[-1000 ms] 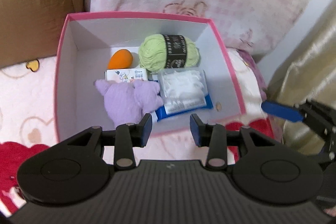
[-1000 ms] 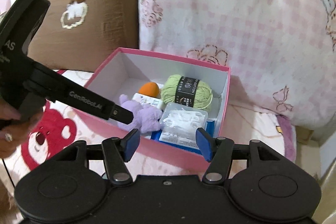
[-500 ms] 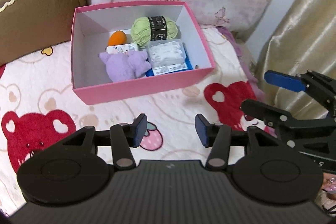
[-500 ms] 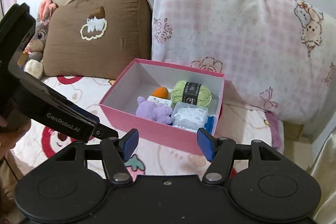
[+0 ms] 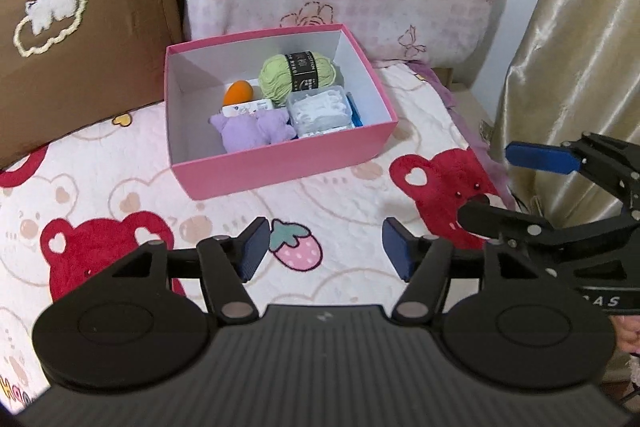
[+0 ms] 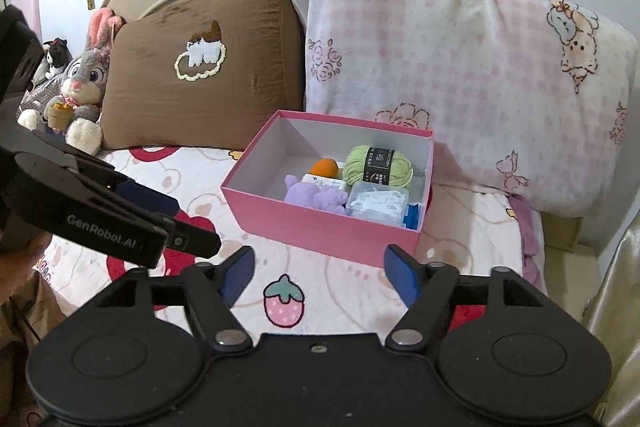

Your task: Organize objects

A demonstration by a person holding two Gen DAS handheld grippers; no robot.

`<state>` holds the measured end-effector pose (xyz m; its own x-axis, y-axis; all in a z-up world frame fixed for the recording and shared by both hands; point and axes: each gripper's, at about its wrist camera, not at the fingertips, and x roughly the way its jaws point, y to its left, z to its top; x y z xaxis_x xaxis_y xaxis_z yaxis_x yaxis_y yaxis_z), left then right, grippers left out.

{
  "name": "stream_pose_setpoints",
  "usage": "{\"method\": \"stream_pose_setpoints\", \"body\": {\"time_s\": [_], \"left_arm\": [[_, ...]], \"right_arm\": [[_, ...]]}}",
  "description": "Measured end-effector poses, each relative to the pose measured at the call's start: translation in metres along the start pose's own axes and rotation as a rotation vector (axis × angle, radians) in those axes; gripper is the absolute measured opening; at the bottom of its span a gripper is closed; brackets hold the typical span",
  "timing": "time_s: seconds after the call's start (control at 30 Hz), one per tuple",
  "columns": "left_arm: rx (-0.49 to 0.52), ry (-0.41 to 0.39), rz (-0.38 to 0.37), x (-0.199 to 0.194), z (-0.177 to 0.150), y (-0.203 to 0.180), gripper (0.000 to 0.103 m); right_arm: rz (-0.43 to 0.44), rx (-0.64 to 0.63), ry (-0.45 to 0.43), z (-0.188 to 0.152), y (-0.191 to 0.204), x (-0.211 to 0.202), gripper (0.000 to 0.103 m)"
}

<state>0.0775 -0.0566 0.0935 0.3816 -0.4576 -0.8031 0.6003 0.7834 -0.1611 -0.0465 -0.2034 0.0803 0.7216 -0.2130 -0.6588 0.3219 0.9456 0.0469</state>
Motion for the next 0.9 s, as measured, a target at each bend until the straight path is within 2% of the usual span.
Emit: {"method": "stream_pose_setpoints", "body": {"time_s": [0.17,0.33,0.4,0.63,0.8,0.9], "left_arm": [[-0.025,-0.015,0.013,-0.010,-0.019,-0.001,0.066],[-0.041,-0.021,0.037,-0.014,-0.030,0.002,0.074],[-0.053,-0.018,0.043,-0.014,-0.031,0.005,0.076],[-0.127,-0.001,0.044,-0.004,-0.040,0.021,0.097],[-0.110,0.024,0.090,0.002,-0.046,0.024,0.101],[-0.137,0.072,0.095,0.005,-0.047,0.028,0.102]], "right_arm": [[-0.012,0.018,0.010,-0.008,0.004,-0.004,0.082],[-0.046,0.052,0.036,-0.016,0.009,-0.003,0.098],[-0.056,0.076,0.058,-0.019,0.010,0.000,0.098],[-0.080,0.093,0.087,-0.025,0.020,0.006,0.098],[-0.093,0.087,0.100,-0.026,0.027,0.010,0.098],[-0.096,0.075,0.109,-0.026,0.031,0.011,0.098]]}}
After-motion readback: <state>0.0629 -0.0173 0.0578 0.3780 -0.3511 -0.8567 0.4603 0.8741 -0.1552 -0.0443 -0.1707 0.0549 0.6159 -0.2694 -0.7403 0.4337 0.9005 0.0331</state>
